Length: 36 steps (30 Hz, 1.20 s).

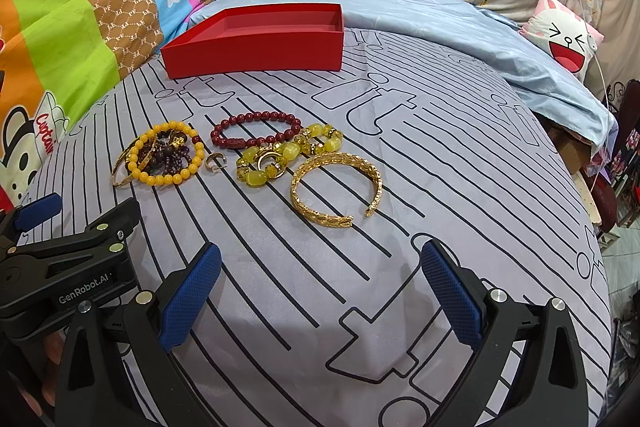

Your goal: Organize jewelry

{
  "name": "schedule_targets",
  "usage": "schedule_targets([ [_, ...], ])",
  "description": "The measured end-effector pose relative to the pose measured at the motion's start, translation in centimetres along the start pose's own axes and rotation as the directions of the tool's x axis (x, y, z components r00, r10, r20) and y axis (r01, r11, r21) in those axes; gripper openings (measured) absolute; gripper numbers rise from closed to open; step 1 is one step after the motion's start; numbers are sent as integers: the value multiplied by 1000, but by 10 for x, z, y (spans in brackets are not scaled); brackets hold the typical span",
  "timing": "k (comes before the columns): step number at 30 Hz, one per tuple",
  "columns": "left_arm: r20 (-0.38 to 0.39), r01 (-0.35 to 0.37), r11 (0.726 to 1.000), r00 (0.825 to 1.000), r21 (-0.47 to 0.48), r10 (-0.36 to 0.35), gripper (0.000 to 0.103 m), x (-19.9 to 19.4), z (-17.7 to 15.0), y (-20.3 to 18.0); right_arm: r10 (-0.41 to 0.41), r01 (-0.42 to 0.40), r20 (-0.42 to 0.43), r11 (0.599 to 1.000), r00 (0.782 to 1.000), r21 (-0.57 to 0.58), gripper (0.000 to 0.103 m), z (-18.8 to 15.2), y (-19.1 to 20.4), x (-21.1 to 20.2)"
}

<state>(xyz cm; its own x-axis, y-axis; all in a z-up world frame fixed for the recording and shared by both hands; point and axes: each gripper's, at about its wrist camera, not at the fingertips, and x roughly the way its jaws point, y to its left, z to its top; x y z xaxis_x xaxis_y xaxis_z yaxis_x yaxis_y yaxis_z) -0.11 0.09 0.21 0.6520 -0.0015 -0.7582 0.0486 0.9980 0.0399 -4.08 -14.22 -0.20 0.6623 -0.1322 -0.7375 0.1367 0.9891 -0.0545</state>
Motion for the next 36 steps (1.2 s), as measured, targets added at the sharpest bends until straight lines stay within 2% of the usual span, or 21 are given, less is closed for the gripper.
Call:
schedule_targets([
  [36,-4,0,1000,1000,2,0,95,2,-1,1,-1,1,-1,1000,1000,1,97,0,0,1],
])
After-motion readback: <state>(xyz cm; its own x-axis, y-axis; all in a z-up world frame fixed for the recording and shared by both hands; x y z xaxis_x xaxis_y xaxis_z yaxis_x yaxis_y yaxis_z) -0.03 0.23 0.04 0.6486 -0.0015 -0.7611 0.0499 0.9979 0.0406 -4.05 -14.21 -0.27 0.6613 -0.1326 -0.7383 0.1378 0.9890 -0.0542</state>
